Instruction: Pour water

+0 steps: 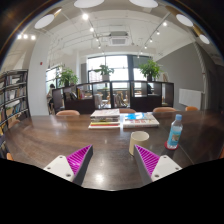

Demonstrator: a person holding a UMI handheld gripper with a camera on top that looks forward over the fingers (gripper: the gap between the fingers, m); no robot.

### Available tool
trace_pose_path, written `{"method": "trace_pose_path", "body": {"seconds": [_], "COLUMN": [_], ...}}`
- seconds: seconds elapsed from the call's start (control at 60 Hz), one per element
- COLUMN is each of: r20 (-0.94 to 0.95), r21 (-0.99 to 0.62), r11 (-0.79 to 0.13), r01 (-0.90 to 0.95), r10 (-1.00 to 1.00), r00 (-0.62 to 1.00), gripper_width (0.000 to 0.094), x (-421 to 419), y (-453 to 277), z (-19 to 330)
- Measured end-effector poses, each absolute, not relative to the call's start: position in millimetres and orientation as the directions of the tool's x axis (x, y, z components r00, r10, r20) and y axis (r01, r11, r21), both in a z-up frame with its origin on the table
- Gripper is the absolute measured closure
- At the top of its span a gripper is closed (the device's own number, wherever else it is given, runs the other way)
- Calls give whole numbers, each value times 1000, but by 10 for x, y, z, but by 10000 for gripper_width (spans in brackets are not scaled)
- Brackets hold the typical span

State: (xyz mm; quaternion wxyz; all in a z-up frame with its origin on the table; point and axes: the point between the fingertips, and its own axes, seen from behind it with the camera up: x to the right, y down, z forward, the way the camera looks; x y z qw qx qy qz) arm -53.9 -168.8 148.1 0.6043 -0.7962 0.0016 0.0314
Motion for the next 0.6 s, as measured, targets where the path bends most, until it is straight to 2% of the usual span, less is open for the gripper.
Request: {"method": "trace_pose_path", "body": {"seconds": [0.333,0.6], "r20": [35,35], "r21": [-961,-962], "r11": [-273,-268], "r01": [43,46], "r10": [37,45], "r00": [999,998], "gripper_width": [97,101], "x": [-772,-871], "y": [-1849,-1899], "z": [1553,1579]}}
